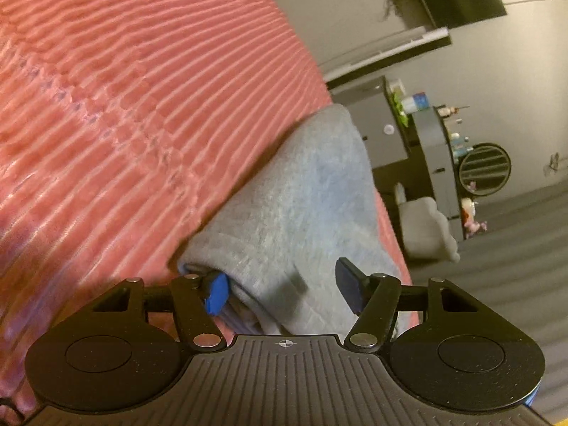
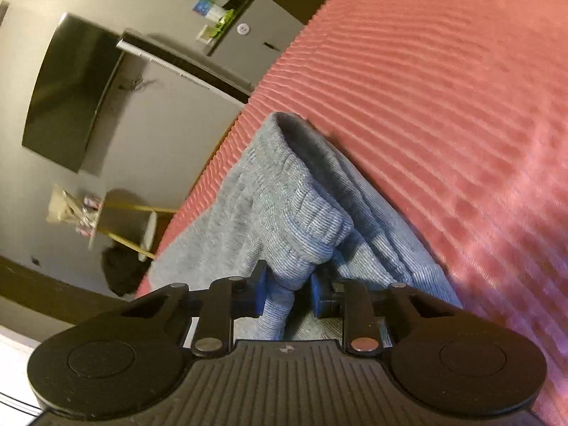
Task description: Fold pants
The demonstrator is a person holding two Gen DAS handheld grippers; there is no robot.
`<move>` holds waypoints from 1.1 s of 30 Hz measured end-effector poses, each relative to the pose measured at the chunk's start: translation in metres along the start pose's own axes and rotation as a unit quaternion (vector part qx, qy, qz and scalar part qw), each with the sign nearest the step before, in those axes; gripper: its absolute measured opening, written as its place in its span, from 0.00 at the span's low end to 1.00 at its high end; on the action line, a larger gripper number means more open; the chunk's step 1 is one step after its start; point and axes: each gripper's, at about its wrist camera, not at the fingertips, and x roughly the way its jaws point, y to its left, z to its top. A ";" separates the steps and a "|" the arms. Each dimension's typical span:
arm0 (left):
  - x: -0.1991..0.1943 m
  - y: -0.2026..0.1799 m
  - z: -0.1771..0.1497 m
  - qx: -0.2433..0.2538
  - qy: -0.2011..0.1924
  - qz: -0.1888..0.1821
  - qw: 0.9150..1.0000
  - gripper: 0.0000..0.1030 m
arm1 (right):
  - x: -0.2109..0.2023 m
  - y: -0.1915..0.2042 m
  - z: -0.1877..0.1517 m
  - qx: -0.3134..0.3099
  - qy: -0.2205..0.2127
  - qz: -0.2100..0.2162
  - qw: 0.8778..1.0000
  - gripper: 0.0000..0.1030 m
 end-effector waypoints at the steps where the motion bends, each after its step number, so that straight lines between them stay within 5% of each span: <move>1: 0.003 0.002 0.001 -0.002 0.003 0.002 1.000 0.65 | 0.000 0.002 -0.002 -0.001 -0.004 -0.003 1.000 0.22; 5: 0.012 -0.001 0.001 0.009 0.008 0.015 1.000 0.65 | 0.002 -0.006 -0.003 0.035 -0.008 0.024 0.999 0.29; 7: 0.008 0.001 0.000 0.022 0.000 0.021 1.000 0.55 | 0.004 -0.004 -0.002 0.016 -0.005 0.020 1.000 0.26; 9: 0.008 -0.002 0.001 0.044 -0.001 0.040 0.998 0.32 | 0.003 0.008 -0.003 -0.038 -0.009 -0.008 0.999 0.22; 11: 0.002 -0.001 0.001 0.057 -0.004 0.040 0.998 0.26 | -0.004 0.024 -0.009 -0.085 -0.023 -0.035 0.995 0.20; 14: -0.015 -0.003 -0.002 0.079 -0.015 0.031 0.996 0.19 | -0.030 0.030 -0.018 -0.078 -0.048 0.020 0.996 0.19; 16: -0.020 -0.002 -0.003 0.090 -0.014 0.031 0.995 0.19 | -0.047 0.028 -0.025 -0.075 -0.061 0.046 0.994 0.19; 20: -0.008 0.004 -0.009 0.110 -0.006 0.061 0.992 0.21 | -0.031 0.012 -0.034 -0.120 -0.044 -0.043 0.991 0.16; 27: -0.024 -0.021 -0.019 0.182 -0.018 0.107 0.977 0.30 | -0.043 0.025 -0.037 -0.167 -0.044 -0.061 0.983 0.28; 33: -0.035 -0.053 -0.029 0.241 -0.047 0.161 0.956 0.33 | -0.076 0.054 -0.041 -0.245 -0.125 -0.095 0.957 0.37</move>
